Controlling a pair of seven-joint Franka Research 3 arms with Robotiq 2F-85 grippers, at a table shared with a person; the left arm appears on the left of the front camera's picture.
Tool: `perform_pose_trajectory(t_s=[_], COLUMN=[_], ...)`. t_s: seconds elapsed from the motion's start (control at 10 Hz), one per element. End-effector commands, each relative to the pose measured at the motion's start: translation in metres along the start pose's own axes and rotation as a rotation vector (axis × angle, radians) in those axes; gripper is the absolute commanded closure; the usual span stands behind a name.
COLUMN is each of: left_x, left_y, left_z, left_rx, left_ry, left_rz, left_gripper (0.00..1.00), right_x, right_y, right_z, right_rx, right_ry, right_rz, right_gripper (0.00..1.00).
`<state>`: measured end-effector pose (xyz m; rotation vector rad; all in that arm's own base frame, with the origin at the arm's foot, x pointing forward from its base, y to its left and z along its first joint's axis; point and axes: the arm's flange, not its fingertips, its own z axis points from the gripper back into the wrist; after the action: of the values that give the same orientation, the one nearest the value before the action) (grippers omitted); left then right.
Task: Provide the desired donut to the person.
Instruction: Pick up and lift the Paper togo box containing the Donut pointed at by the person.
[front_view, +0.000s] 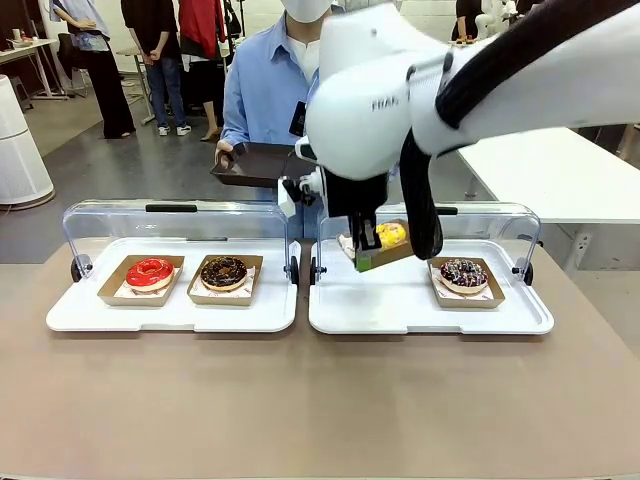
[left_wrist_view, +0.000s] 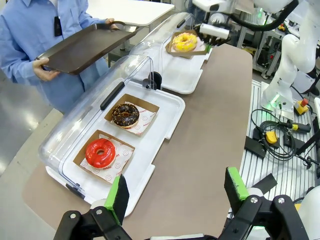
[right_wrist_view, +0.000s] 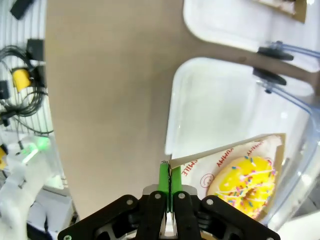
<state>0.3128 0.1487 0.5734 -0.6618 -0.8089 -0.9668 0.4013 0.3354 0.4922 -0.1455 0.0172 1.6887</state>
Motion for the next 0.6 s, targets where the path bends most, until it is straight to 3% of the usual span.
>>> perform_pose_trajectory(t_s=[0.0,0.5], left_x=[0.002,0.002], left_y=[-0.001,-0.001], left_z=[0.001,0.001], left_rx=[-0.002,-0.002], left_ry=[-0.011,-0.011], left_rz=[0.008,0.008], left_gripper=[0.00,0.00], right_x=[-0.001,-0.017], right_y=[0.007,0.033], right_z=[0.030,0.104], right_rx=[-0.005,-0.105], right_ry=[0.029,0.015], right_rz=[-0.045,-0.107], right_gripper=[1.00,1.00])
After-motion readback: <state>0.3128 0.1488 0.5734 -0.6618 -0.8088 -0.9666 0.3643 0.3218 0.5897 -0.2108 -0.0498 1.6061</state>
